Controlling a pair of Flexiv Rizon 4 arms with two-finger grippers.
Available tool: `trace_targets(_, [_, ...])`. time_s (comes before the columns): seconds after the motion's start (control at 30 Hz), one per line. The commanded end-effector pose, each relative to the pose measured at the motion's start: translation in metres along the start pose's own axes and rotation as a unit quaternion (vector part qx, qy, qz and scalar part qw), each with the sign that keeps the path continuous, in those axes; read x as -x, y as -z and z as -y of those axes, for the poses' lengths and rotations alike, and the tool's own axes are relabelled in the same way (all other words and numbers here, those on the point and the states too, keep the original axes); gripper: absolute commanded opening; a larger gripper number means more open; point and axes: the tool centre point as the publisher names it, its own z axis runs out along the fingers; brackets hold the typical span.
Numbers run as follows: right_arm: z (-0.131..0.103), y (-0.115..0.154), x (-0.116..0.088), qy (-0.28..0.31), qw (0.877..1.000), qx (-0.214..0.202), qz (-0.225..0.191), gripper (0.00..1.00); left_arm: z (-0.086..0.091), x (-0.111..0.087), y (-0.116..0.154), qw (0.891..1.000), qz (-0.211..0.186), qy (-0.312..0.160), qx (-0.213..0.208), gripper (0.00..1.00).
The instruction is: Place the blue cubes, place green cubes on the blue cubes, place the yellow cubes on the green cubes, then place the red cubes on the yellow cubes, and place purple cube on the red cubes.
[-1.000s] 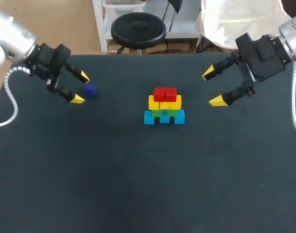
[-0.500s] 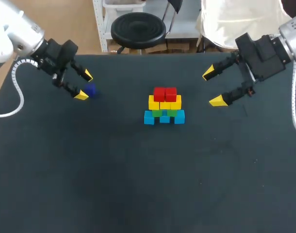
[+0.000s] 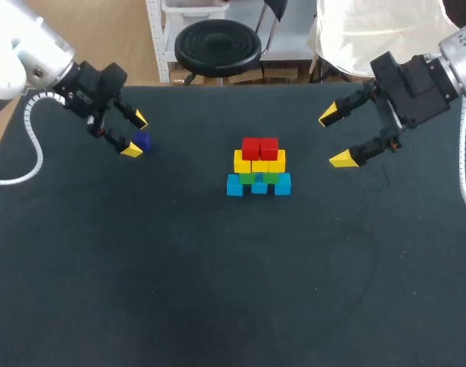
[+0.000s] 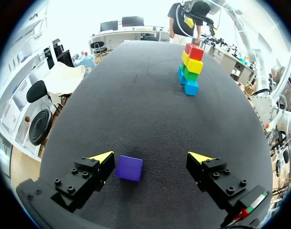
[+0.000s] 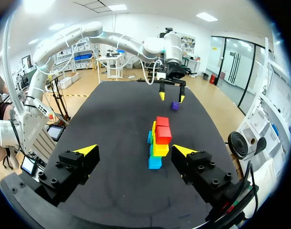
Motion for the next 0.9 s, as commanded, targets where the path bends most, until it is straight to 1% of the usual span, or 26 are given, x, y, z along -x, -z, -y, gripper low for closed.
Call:
trace_targets(0.03, [-0.0006, 0.0001, 0.0000, 0.000, 1.000, -0.001, 0.000, 1.00, 0.0017, -0.0017, -0.0009, 1.000, -0.001, 0.001, 0.006, 1.00])
trace_targets(0.23, [-0.0006, 0.0001, 0.0000, 0.000, 1.000, -0.001, 0.000, 1.00, 0.0018, -0.0046, -0.0014, 1.000, -0.003, 0.006, 0.012, 1.00])
trace_targets(0.5, [-0.0006, 0.0001, 0.0000, 0.000, 1.000, -0.001, 0.000, 1.00, 0.0030, -0.0061, -0.0083, 1.000, -0.005, 0.011, 0.008, 1.00])
trace_targets(0.7, [-0.0006, 0.0001, 0.0000, 0.000, 1.000, -0.001, 0.000, 1.00, 0.0032, -0.0063, -0.0084, 1.000, -0.005, 0.013, 0.009, 1.00])
trace_targets(0.77, [-0.0006, 0.0001, 0.0000, 0.000, 1.000, -0.001, 0.000, 1.00, 0.0029, -0.0062, -0.0075, 1.000, -0.005, 0.013, 0.011, 0.97])
trace_targets(0.87, [-0.0006, 0.0001, 0.0000, 0.000, 1.000, -0.001, 0.000, 1.00, 0.0028, -0.0062, -0.0072, 1.000, -0.005, 0.014, 0.012, 0.89])
trace_targets(0.9, [-0.0006, 0.0001, 0.0000, 0.000, 1.000, -0.001, 0.000, 1.00, 0.0027, -0.0063, -0.0072, 1.000, -0.006, 0.014, 0.012, 0.88])
